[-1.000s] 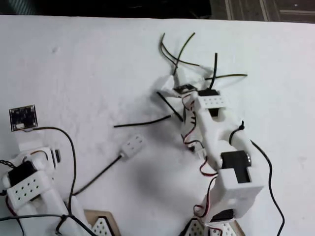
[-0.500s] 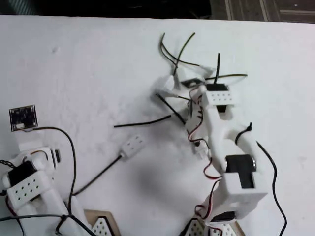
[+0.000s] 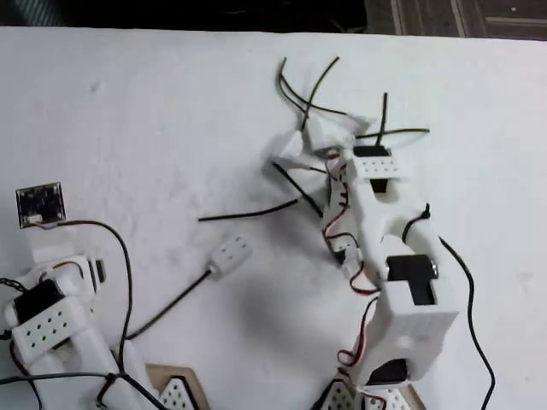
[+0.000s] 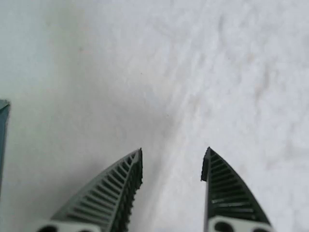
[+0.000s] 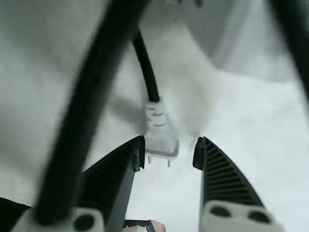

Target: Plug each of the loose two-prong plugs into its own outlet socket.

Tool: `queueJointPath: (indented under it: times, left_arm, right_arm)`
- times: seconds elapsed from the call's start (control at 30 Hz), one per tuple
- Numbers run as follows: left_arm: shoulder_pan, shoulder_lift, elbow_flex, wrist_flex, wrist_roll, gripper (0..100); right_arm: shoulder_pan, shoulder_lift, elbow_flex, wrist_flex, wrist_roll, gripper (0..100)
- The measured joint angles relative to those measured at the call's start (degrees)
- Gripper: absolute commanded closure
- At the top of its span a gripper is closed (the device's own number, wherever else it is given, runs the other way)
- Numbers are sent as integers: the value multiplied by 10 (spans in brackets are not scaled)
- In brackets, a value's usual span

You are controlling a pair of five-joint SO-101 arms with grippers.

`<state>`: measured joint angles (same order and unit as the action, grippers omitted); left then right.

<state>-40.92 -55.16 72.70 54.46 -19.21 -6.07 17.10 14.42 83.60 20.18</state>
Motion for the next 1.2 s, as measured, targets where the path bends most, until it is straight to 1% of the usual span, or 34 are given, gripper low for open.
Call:
queueJointPath:
  times: [0.3, 0.47, 0.53, 0.8, 0.93, 1.07, 1.2]
  left_arm:
    - [0, 0, 0, 0, 0, 793]
    - [0, 0, 0, 0, 0, 793]
    - [0, 0, 0, 0, 0, 793]
    - [0, 0, 0, 0, 0, 793]
    - [0, 0, 0, 0, 0, 793]
    - [0, 0, 0, 0, 0, 793]
    - [0, 0, 0, 0, 0, 793]
  right_arm:
    - [-20, 19, -10, -4, -1, 836]
    - [-27, 21, -10, -4, -2, 954]
    - [-27, 21, -10, -4, -1, 984]
    - [-27, 21, -10, -4, -1, 981]
    - [-29, -27, -9, -4, -1, 981]
    - [-48, -75, -9, -7, 26, 981]
    - [-69, -84, -9, -76, 18, 981]
